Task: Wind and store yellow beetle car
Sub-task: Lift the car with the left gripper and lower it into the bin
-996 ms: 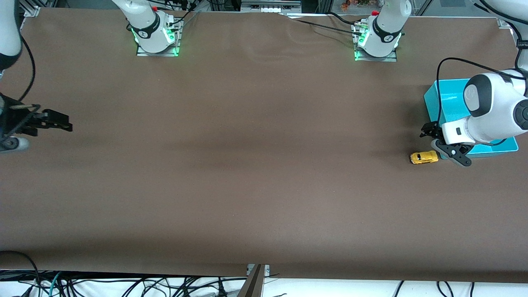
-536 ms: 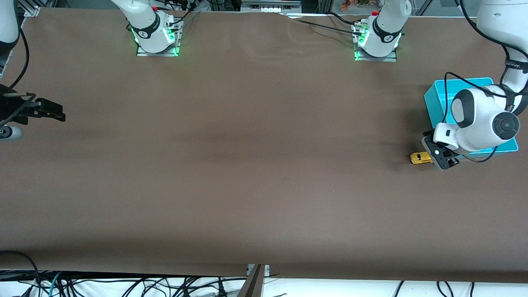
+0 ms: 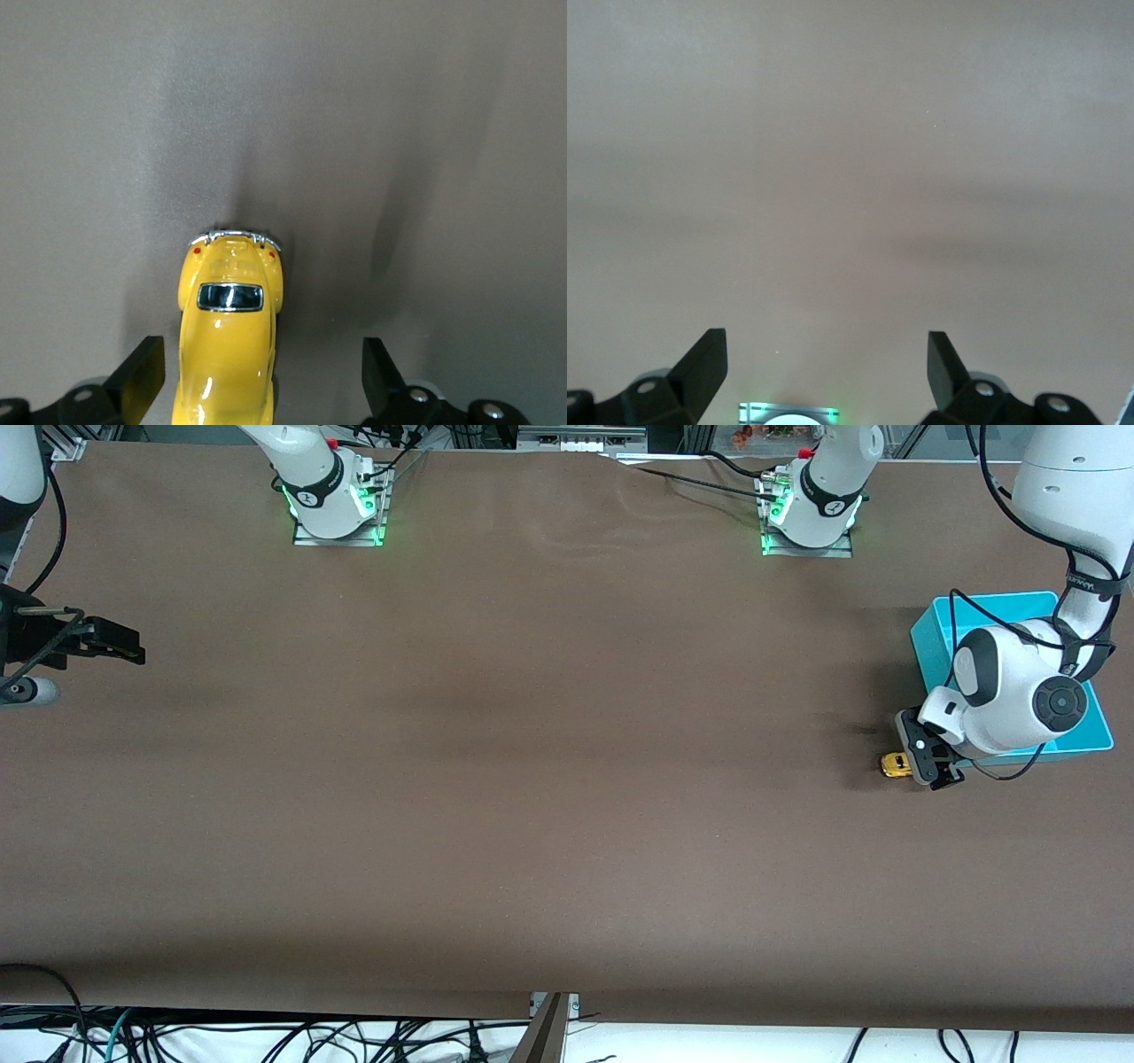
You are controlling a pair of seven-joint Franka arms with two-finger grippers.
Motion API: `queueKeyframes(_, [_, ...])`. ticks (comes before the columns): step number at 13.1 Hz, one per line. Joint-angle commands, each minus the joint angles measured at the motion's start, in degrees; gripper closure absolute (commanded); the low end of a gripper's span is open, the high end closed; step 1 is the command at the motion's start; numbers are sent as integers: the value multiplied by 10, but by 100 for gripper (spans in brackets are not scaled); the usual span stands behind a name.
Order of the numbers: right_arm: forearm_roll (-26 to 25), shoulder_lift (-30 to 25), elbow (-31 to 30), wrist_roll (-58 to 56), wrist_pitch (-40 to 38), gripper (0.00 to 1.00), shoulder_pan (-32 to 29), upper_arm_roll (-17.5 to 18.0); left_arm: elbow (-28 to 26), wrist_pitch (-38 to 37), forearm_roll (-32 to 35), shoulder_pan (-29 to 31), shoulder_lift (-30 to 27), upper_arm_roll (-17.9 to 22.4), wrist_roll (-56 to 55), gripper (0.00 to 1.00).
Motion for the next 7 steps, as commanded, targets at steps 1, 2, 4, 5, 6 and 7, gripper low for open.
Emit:
queueKeyframes(1, [17, -8, -10, 23, -2, 0, 4, -5, -4, 8, 6, -6, -7, 6, 12, 86])
queueKeyframes(2, [17, -5, -6, 22, -2, 0, 3, -5, -4, 8, 7, -7, -9, 7, 10, 100])
queueKeyframes(4, [16, -4, -5, 21, 2, 0, 1, -5, -4, 1, 13, -9, -28, 6, 15, 100])
queueKeyframes(5, [16, -4, -4, 20, 2, 0, -1, -5, -4, -4, 13, -13, -41, 6, 15, 100])
queueKeyframes(6, [16, -2, -4, 20, 3, 0, -1, -5, 1, -20, 13, -20, -53, 6, 15, 100])
queueKeyframes(7, [15, 0, -4, 20, 4, 0, -2, -6, 4, -45, 13, -24, -77, 5, 14, 100])
